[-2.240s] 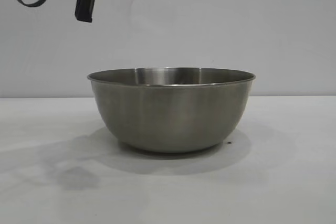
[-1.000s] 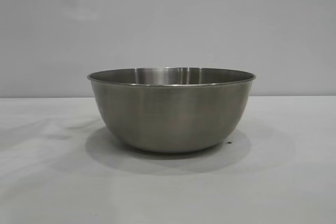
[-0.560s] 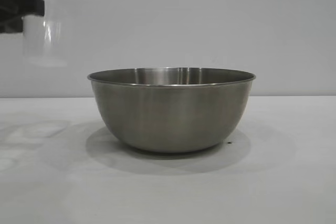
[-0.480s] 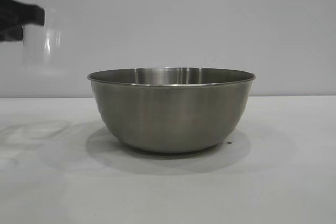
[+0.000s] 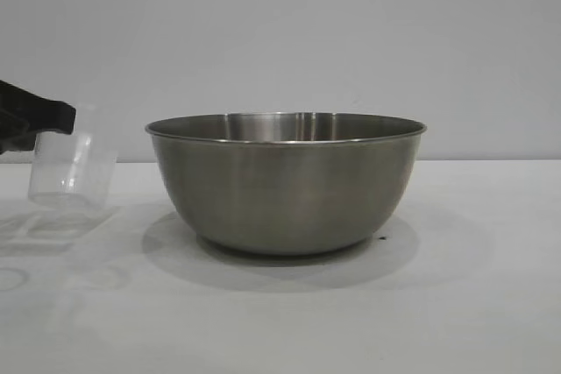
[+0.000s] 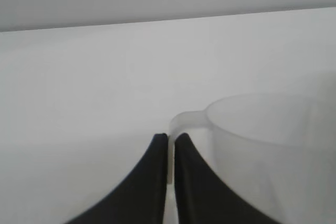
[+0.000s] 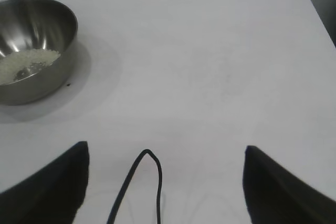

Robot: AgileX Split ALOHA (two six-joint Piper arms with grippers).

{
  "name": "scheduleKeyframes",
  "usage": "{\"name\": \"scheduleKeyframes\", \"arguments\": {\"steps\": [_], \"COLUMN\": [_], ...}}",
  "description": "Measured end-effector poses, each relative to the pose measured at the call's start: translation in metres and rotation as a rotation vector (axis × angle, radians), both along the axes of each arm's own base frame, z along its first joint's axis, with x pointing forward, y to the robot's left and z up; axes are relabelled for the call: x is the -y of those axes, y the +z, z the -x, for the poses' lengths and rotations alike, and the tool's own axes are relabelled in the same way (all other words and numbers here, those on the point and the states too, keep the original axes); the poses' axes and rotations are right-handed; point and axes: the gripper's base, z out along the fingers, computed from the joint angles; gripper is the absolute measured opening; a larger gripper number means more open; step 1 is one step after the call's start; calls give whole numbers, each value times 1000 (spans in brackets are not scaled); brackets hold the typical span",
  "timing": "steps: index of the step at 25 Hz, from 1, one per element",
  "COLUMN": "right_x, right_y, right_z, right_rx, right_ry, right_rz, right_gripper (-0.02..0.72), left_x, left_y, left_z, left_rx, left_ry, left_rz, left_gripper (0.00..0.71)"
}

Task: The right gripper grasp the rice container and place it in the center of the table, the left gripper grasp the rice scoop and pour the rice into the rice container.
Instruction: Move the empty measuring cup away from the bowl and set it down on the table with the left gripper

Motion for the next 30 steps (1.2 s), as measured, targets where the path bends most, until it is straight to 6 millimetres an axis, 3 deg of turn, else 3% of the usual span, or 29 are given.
{"name": "scheduleKeyframes", "arguments": {"steps": [7, 14, 18, 26, 30], "right_x": [0, 0, 0, 0, 0], "right_y": [0, 0, 0, 0, 0], "right_z": [0, 0, 0, 0, 0], "right_rx": [0, 0, 0, 0, 0], "right_ry": [0, 0, 0, 0, 0], "right_rz": [0, 0, 0, 0, 0], "right_gripper": [559, 559, 559, 559, 559], "left_x": [0, 0, -1, -9, -8], "left_y": [-8, -8, -9, -20, -10], "left_z": [1, 1, 3, 31, 47], "left_rx": [-25, -25, -30, -130, -133], "left_ry": [0, 0, 1, 18, -58], "left_rz": [-10, -10, -10, 65, 74], "left_gripper": [0, 244, 232, 232, 232]}}
